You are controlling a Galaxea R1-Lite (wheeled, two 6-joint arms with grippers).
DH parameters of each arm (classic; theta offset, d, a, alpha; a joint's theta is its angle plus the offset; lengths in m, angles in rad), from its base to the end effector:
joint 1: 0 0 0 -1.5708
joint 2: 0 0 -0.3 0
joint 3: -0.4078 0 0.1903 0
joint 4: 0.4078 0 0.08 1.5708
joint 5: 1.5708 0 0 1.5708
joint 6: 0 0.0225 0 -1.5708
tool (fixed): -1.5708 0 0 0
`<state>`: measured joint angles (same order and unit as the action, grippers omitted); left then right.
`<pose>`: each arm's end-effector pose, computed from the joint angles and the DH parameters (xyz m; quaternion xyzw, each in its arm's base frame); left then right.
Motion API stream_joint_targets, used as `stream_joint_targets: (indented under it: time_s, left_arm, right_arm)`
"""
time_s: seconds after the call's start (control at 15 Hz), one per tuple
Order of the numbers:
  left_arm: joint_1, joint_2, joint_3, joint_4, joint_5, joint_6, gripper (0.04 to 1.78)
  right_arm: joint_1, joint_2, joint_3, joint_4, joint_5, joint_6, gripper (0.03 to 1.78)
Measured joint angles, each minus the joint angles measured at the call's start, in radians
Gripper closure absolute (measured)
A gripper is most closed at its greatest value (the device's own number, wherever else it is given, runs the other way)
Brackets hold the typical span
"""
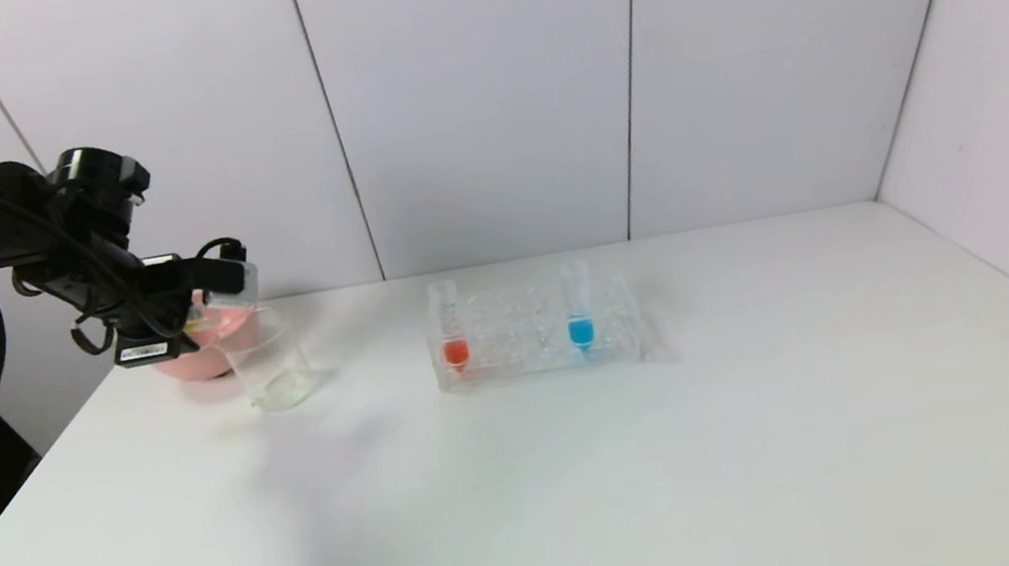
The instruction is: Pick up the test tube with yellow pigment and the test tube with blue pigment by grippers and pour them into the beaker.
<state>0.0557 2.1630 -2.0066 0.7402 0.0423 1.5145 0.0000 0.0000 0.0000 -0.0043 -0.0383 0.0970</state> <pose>0.4151 0.0241 0.2162 0.6162 0.3453 -0.2657 0.6561 -0.0228 -0.0009 0.0759 0.0485 -0.0031 -0.0190 0.9986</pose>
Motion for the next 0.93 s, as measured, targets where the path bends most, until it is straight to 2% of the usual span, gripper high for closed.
stream_joint_targets:
  time_s: [0.33,0.93]
  left_arm:
    - [-0.004,0.000,0.000,-0.007,0.012,-0.066,1.28]
    - [-0.037,0.004,0.000,-0.003,0.129,-0.076,1.28]
  right_arm:
    - [0.000,0.000,0.000,0.000,0.000,0.000,0.04]
    - [0.000,0.000,0.000,0.000,0.000,0.000,0.04]
